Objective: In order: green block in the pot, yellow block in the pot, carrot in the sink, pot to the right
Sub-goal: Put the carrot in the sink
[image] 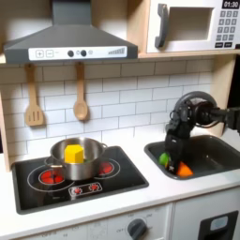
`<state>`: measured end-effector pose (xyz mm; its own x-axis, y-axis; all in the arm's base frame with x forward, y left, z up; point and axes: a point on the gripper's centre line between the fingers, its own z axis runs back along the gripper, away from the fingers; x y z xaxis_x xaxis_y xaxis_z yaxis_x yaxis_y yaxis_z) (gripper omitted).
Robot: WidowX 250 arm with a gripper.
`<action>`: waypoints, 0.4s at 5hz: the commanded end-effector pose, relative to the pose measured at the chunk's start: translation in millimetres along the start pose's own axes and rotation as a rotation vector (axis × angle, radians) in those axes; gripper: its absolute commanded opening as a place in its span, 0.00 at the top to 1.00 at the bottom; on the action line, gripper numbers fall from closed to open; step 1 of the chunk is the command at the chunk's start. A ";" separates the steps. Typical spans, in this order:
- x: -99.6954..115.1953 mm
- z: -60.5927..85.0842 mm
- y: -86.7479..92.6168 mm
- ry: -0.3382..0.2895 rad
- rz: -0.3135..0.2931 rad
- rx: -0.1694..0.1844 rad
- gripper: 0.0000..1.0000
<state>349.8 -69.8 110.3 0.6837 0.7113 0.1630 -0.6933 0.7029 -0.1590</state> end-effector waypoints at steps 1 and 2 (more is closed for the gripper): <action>-0.5 -8.1 1.7 -0.003 0.005 0.002 1.00; 0.9 -9.1 -1.3 -0.006 0.008 -0.005 1.00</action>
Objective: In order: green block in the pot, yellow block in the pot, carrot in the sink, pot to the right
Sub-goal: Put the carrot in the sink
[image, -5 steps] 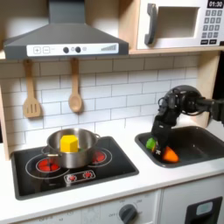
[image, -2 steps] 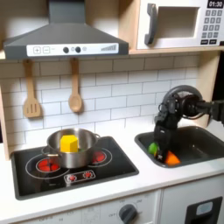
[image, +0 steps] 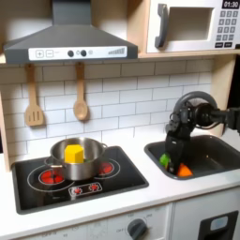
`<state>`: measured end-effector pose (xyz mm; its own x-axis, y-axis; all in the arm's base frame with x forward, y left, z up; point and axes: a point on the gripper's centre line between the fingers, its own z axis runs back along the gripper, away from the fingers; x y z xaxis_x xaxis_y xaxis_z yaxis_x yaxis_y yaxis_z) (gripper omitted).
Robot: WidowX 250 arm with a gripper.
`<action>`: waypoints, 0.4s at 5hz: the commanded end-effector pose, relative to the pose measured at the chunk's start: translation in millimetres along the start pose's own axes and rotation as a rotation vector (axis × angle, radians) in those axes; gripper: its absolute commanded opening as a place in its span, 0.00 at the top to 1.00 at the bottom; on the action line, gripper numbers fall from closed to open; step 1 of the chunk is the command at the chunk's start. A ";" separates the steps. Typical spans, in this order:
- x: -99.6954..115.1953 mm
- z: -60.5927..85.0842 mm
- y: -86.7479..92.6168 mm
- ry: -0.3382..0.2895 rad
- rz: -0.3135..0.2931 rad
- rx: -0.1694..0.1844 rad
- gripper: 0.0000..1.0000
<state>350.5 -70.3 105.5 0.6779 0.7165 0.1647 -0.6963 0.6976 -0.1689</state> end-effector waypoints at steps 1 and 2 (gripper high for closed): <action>-0.4 -12.0 -5.8 0.014 -0.001 -0.002 1.00; -0.5 -15.3 -4.4 0.011 0.009 0.008 1.00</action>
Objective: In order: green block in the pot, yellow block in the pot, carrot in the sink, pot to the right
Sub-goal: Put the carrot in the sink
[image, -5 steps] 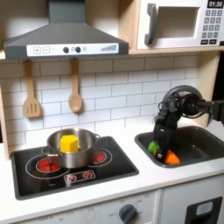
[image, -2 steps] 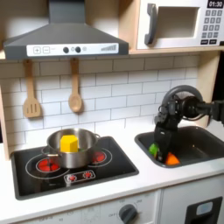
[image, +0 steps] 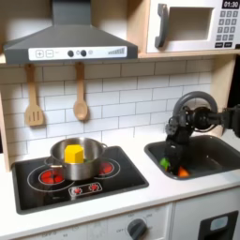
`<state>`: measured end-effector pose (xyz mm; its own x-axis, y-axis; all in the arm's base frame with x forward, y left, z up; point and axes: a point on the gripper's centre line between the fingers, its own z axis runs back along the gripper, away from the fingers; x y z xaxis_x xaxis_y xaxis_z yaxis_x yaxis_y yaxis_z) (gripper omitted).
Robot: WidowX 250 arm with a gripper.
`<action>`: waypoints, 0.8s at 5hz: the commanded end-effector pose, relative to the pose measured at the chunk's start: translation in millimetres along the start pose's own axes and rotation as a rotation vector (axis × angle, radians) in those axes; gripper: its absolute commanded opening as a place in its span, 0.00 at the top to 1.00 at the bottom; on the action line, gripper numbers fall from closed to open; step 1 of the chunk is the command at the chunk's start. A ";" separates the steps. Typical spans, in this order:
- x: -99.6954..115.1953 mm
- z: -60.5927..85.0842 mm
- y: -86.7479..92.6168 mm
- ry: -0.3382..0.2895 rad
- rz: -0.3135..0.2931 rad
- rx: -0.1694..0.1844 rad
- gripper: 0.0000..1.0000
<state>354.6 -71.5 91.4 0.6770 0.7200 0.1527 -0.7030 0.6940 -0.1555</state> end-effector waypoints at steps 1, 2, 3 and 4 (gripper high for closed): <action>-16.6 4.7 3.7 -0.007 0.022 -0.008 0.00; -15.6 7.2 7.0 -0.001 0.032 -0.006 0.00; -7.9 25.4 8.1 -0.026 0.056 -0.054 0.00; 1.4 46.7 10.7 -0.053 0.072 -0.103 0.00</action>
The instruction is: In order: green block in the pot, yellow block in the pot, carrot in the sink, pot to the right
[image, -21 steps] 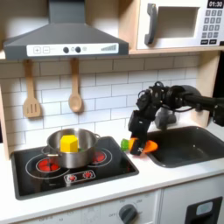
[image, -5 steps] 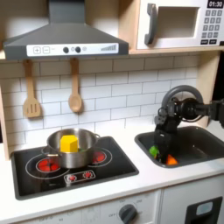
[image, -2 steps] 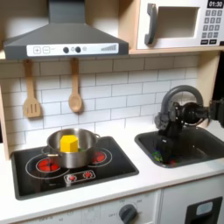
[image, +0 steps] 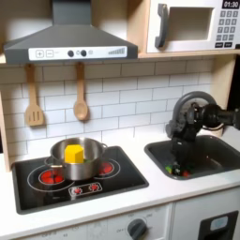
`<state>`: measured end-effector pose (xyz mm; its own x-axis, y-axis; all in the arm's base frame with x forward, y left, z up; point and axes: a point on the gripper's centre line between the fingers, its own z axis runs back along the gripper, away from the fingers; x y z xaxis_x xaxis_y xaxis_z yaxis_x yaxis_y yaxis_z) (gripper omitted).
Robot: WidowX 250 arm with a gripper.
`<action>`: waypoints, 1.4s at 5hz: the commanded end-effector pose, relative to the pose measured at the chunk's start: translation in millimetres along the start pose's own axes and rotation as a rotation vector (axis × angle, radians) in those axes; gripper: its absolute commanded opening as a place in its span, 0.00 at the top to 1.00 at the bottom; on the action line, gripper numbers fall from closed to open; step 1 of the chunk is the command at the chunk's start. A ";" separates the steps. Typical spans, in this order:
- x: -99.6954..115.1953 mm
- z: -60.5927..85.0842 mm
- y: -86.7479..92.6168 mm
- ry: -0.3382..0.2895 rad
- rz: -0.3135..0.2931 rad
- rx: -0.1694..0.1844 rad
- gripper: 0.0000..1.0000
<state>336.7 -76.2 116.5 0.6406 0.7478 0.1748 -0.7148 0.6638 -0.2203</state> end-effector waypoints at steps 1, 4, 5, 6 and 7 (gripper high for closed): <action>28.3 32.4 7.7 -0.034 0.080 -0.079 0.00; 76.8 61.8 23.9 -0.060 0.058 -0.062 0.00; 94.8 70.0 35.5 -0.041 0.019 -0.038 0.00; 103.3 69.5 42.5 -0.020 0.013 -0.013 0.00; 112.3 72.4 49.0 0.025 -0.006 0.014 0.00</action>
<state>354.9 40.6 193.0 0.6519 0.7434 0.1493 -0.7144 0.6682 -0.2077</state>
